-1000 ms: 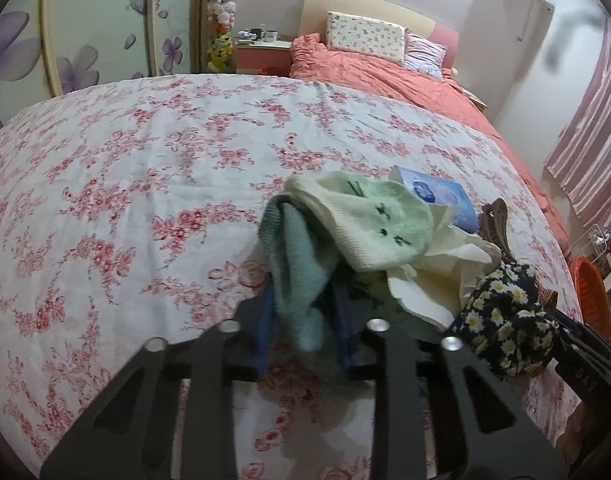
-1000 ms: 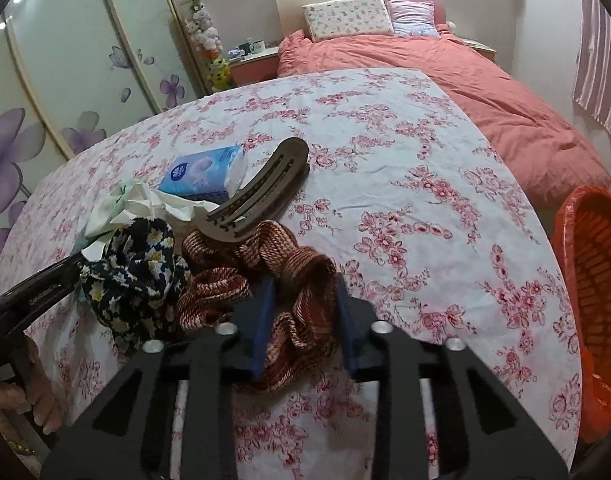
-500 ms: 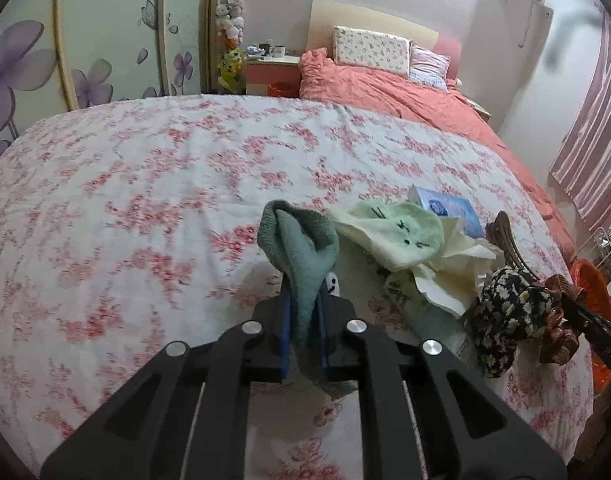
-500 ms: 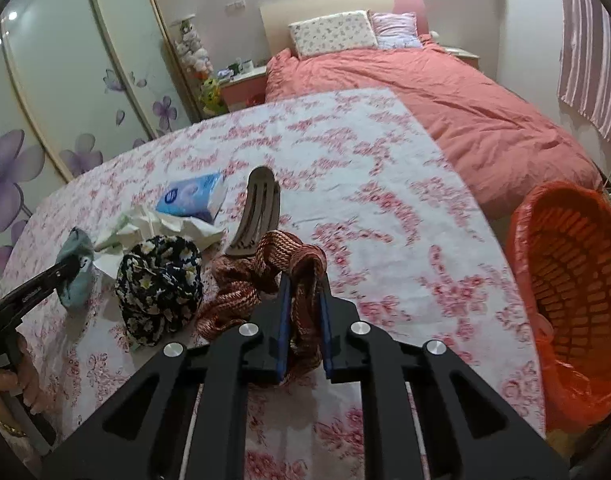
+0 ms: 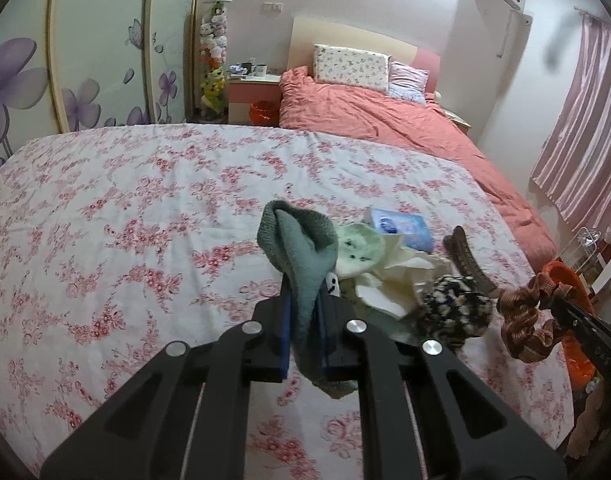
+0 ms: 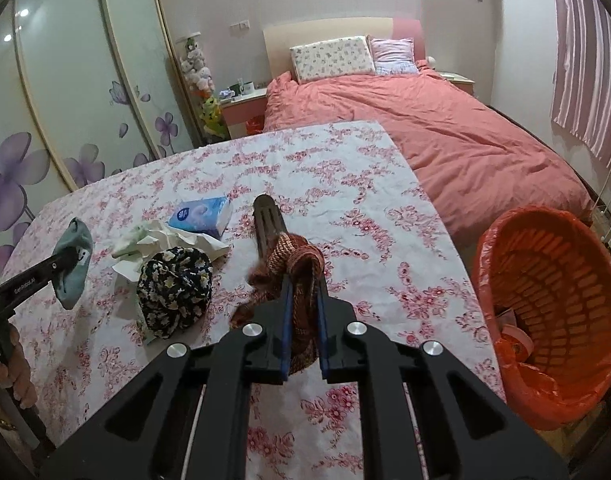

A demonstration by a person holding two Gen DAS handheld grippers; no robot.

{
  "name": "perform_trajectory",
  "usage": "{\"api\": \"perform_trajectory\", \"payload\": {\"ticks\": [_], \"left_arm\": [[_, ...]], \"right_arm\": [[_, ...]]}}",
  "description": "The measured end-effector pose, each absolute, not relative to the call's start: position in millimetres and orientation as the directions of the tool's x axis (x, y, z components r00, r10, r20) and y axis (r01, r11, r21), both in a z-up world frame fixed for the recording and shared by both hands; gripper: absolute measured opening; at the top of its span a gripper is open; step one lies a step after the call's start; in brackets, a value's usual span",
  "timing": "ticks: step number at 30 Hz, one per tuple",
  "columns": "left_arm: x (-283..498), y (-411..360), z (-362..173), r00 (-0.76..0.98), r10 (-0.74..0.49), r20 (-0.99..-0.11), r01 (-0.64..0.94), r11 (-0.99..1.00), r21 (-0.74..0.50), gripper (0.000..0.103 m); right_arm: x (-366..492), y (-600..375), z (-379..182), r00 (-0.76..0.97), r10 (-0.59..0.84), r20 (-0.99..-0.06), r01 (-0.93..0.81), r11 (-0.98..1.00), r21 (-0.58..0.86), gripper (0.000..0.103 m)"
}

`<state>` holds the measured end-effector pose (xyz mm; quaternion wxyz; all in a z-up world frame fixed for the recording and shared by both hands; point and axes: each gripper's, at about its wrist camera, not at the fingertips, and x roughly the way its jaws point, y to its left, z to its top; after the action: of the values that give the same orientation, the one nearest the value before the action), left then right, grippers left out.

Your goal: Collect trash

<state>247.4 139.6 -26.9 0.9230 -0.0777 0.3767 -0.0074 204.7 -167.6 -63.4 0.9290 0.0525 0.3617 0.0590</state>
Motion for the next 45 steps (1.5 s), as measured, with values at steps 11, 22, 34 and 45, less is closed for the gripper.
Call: {"api": "perform_trajectory", "payload": {"ticks": [11,22,34,45], "left_arm": [[240.3,117.3,-13.5,0.728,-0.101,-0.678,0.001,0.989,-0.147,0.011],[236.7,91.6,-8.6,0.729,-0.126,-0.673,0.047,0.990,-0.134,0.011],[223.7,32.4,22.2,0.747,-0.238,-0.621,0.183,0.971,-0.152,0.011],[211.8,-39.4,40.2,0.725,-0.360,-0.588,0.327,0.930,-0.166,0.012]], "right_arm": [[194.0,-183.2,-54.5,0.756,0.132,-0.642,-0.043,0.987,0.152,0.010],[184.8,-203.8,-51.8,0.772,0.114,-0.626,-0.009,0.986,0.168,0.010],[159.2,-239.5,-26.7,0.849,0.020,-0.527,0.076,0.984,0.158,0.010],[139.6,-287.7,-17.4,0.881,-0.092,-0.464,0.195,0.964,0.180,0.010]]}}
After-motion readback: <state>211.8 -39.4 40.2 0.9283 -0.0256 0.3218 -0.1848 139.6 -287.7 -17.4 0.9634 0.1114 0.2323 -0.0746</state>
